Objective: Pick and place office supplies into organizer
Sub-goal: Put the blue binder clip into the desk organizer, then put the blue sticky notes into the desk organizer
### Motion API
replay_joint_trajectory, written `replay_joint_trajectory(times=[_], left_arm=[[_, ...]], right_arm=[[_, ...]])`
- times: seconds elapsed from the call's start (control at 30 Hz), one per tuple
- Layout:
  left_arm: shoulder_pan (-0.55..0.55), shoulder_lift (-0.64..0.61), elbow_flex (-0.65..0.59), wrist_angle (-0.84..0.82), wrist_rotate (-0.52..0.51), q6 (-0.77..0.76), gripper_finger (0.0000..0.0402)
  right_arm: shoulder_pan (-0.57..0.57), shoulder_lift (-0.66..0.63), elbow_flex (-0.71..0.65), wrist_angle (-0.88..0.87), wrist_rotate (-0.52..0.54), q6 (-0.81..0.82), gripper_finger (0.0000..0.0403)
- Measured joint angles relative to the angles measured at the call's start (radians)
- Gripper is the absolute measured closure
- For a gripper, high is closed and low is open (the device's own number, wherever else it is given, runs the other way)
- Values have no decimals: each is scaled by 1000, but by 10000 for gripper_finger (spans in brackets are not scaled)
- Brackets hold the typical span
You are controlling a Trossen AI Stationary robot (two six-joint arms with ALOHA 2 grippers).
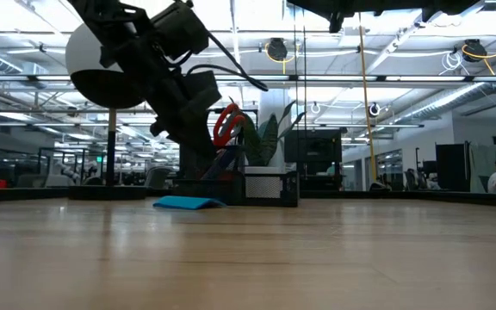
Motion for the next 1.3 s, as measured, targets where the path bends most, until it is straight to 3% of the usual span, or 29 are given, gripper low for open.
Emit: replay_joint_trajectory(times=[0.7, 0.93, 1.3], left_arm=[[77, 0, 0, -4, -21, 53, 336], [77, 0, 0, -10, 44, 109, 332], [100, 0, 0, 0, 56, 121, 241]], right_arm=[[0, 0, 0, 0, 0, 0, 403], [0, 0, 0, 0, 0, 0, 403], [0, 0, 0, 0, 0, 0, 403]])
